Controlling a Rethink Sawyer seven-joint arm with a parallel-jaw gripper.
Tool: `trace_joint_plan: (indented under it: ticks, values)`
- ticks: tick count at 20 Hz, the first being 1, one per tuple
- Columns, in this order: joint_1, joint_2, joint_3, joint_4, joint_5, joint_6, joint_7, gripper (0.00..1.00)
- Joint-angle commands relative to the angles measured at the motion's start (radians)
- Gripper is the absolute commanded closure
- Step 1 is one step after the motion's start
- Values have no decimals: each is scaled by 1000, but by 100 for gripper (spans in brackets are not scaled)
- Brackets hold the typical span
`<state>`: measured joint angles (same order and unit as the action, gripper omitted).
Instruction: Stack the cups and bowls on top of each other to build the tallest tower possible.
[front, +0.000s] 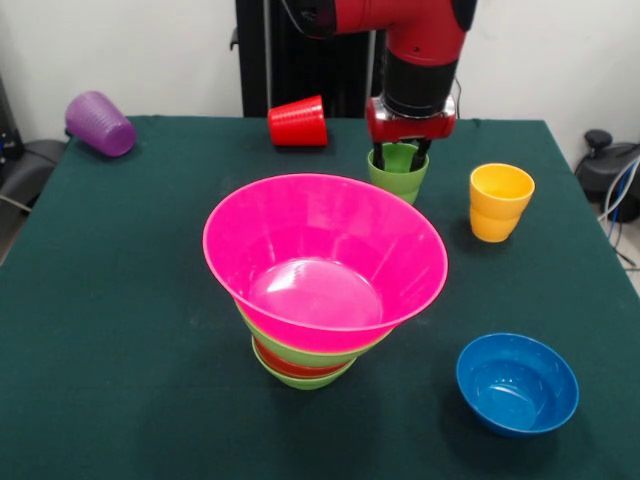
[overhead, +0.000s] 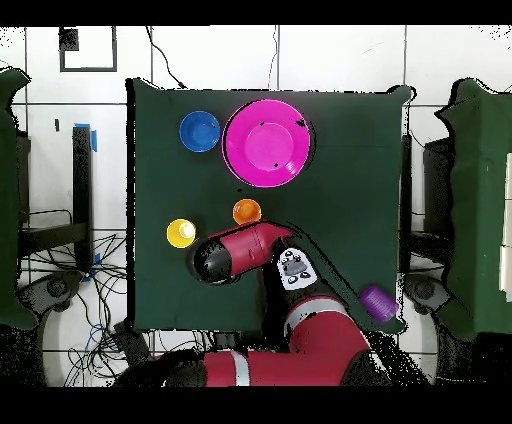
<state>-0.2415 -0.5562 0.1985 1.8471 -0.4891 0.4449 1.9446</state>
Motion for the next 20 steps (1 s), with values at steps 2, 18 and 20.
trace_joint_plan:
  ticks: [2, 18, 20]
  values:
    - [58, 255, -42, -146, -90, -240, 109, 0]
    - [144, 332, -145, -221, -103, -317, 103, 0]
    - [141, 336, -144, -219, -104, -327, 96, 0]
